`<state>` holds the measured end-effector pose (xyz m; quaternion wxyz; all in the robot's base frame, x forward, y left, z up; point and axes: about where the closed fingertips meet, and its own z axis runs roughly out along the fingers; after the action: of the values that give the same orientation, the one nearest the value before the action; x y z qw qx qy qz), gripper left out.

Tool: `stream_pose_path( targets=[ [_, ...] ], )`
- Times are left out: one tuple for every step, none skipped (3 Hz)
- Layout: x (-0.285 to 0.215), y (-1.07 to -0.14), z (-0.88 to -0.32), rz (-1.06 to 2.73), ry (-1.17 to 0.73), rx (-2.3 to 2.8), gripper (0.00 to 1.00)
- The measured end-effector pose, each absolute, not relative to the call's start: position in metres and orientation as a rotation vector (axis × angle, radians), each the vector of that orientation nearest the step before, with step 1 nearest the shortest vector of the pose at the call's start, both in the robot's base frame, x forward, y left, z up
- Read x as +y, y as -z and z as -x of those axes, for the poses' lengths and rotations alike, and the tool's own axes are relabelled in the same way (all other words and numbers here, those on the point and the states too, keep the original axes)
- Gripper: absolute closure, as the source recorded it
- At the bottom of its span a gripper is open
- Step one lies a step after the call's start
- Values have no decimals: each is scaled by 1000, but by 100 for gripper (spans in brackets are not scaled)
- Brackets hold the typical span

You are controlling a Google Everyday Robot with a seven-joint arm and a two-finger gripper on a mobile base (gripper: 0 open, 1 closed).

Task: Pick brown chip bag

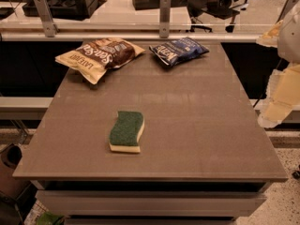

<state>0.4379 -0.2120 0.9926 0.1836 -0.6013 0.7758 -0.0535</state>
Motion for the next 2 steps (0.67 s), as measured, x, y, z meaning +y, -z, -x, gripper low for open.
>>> stream_pose_path(
  targets=[
    [-212, -993, -438, 1696, 151, 2188, 0],
    [-205, -996, -444, 1688, 160, 2162, 0]
  ],
)
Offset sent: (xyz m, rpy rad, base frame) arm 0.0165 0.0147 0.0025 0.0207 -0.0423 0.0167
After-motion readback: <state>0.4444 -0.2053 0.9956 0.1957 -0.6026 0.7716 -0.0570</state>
